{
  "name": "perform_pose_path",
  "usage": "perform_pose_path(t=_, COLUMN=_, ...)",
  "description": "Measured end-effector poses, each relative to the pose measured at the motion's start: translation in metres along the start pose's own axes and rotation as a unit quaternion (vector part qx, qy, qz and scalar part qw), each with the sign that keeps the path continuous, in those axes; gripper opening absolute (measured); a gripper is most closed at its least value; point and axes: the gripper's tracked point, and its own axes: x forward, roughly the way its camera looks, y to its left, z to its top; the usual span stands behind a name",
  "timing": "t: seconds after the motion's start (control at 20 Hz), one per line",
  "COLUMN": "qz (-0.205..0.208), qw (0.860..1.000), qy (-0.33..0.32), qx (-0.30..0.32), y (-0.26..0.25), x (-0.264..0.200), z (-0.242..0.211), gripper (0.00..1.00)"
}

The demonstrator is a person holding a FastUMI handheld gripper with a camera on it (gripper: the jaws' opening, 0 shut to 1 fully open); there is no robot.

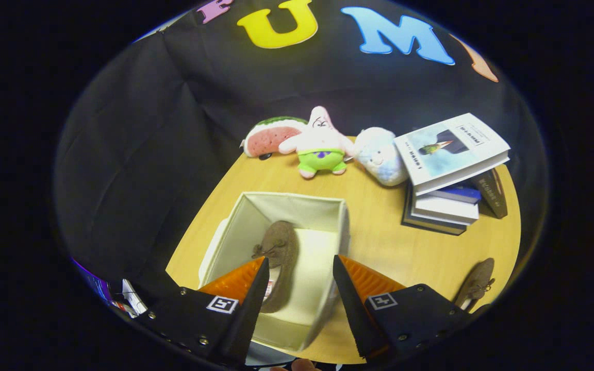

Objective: Open the storage box then place both shoes into the box .Put the left shoe in first, then the right shoe, with the right side of both shoes facing outward in a uniform manner.

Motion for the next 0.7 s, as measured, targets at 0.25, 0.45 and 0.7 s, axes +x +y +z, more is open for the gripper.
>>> perform_pose_path(t=0.25, qz=-0.056, qw=0.997, qy=-0.023, qx=0.041, y=-0.096, x=-0.040, z=-0.008, gripper=0.76)
perform_pose_path(t=0.45, qz=-0.103, qw=0.991, qy=-0.014, qx=0.087, y=-0.171, x=-0.060, z=-0.037, gripper=0.76)
perform_pose_path(t=0.7, qz=-0.146, qw=0.980, qy=-0.001, qx=0.134, y=-0.246, x=-0.080, z=-0.075, gripper=0.76)
